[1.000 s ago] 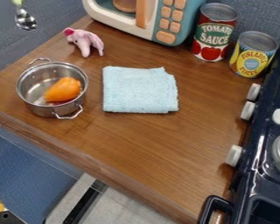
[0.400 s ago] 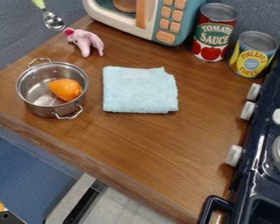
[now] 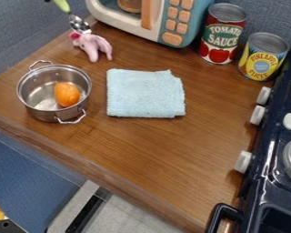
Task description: Repositioned the green spoon of the left side of the table
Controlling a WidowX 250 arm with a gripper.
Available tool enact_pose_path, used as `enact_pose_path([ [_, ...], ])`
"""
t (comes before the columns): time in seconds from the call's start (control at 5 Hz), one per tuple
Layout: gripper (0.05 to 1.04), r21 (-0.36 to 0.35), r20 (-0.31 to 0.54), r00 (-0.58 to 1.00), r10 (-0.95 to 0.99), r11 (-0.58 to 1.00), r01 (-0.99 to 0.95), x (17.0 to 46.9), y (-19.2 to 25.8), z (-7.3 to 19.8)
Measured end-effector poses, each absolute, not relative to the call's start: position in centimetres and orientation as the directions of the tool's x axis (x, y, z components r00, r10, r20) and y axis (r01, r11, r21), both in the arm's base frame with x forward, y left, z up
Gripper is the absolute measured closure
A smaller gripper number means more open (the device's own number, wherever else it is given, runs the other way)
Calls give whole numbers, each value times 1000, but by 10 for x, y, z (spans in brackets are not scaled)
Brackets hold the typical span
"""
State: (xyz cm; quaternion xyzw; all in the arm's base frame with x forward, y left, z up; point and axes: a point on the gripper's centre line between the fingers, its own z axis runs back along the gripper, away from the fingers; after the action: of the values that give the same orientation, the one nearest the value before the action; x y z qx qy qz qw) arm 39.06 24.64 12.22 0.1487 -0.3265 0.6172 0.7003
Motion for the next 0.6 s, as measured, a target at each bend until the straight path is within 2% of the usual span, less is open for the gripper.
enact_pose_path([
  [0.2, 690, -151, 645, 55, 762, 198, -969, 387, 228, 107],
  [0.6, 690, -142, 645, 100, 758, 247, -958, 375, 182, 108],
])
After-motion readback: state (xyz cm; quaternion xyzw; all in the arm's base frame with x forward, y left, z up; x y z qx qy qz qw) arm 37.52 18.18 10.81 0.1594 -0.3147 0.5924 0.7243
